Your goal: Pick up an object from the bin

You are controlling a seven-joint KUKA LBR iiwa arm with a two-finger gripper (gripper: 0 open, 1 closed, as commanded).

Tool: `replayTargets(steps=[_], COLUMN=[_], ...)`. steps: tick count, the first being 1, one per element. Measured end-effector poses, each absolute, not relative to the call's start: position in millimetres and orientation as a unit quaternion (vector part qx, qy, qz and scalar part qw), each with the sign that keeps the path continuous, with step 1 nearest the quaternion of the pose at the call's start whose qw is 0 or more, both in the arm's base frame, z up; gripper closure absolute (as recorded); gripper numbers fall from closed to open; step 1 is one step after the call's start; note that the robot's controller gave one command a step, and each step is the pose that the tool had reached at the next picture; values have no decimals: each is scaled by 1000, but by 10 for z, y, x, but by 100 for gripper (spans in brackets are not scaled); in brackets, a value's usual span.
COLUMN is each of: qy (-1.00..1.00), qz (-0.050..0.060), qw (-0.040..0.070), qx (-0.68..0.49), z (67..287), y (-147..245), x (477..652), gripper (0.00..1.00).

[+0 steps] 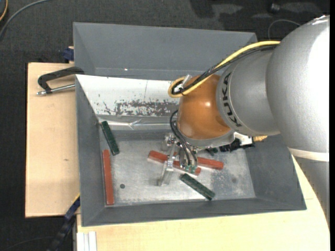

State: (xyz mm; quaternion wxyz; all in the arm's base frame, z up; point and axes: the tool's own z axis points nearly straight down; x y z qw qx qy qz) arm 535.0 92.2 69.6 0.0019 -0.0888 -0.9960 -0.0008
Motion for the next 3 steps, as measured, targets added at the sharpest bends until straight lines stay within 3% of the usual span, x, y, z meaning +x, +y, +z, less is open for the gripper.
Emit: replayTargets(steps=[1,2,3], qy=[-996,-996,-996], qz=[-1,-1,-2], qw=[1,0,-2], qx=[-89,-89,-89], z=[702,703,780], y=[933,932,940], x=[5354,5355,5366], gripper=[0,100,100])
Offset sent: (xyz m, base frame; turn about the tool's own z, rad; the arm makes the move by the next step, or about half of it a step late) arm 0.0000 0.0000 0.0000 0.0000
